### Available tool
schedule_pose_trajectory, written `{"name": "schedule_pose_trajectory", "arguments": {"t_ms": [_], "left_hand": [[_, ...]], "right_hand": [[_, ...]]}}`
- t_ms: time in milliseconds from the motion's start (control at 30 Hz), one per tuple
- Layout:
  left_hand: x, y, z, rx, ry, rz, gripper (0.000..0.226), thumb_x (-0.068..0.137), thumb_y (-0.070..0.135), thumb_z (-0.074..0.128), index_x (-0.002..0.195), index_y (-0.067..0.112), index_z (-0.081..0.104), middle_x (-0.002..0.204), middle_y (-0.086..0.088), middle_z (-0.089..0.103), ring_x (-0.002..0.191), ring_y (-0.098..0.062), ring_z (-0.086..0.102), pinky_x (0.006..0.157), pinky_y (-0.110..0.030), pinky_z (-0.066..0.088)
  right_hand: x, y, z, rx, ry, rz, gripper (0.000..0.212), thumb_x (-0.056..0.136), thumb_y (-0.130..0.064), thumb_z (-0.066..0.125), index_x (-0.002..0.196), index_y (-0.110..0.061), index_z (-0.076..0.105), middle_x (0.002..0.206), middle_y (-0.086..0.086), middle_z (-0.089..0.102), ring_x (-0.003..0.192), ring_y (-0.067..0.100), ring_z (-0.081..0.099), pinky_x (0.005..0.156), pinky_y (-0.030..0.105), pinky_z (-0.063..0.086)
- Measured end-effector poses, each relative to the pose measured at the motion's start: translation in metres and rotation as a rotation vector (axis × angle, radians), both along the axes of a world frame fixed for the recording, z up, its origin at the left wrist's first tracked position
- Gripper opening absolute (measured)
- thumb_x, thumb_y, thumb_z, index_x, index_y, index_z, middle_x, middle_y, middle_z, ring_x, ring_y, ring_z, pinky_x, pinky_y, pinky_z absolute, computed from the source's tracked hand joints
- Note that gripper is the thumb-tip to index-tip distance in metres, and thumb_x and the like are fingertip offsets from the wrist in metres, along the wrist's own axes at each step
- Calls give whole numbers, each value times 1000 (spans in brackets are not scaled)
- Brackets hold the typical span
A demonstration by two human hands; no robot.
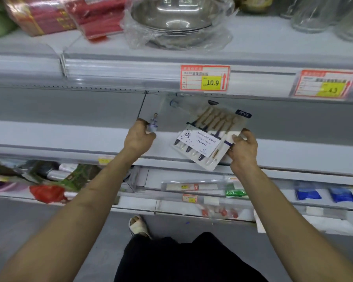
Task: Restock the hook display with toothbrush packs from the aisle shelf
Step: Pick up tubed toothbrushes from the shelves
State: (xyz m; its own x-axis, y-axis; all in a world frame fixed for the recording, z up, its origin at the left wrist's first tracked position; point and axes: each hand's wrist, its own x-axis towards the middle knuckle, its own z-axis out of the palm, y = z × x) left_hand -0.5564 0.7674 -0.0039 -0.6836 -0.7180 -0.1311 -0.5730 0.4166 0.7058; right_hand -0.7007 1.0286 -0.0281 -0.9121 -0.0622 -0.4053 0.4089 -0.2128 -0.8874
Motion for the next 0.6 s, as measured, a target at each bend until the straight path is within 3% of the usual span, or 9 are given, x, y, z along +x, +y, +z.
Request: {"name": "schedule_pose_trajectory", "arguments": {"t_ms": [133,233,367,467,600], "left_hand": [[24,40,15,195,66,47,39,85,19,78,115,16,53,110,-8,70,102,-32,67,88,-45,56],[37,57,16,302,75,8,48,73,25,86,108,23,53,107,-6,72,101,-30,71,92,-51,58],[40,74,16,389,98,-135,47,85,12,84,119,30,57,109,-7,71,100,-28,73,92,-53,60],[38,88,16,430,73,-254,46,93,12,78,129,29,55,114,-6,69,104,-26,70,91,-44,60],[35,106,9,470,56,-340,37,98,17,73,129,27,55,115,-5,69,107,-24,69,96,-45,57]], "right_hand": [[11,21,12,69,4,31,34,102,-3,48,106,-33,64,110,8,73,87,23,65,70,36,57],[21,36,21,103,15,13,40,102,-4,47,112,-38,67,122,8,73,104,30,69,94,48,57],[38,57,31,103,66,-23,40,105,1,40,125,-25,62,100,0,69,81,14,59,72,29,49],[58,80,35,106,69,-88,40,105,4,38,121,-26,60,95,1,64,78,12,56,72,29,49],[90,121,35,157,66,-212,39,104,7,38,123,-22,57,98,-2,59,79,7,55,65,18,49]]}}
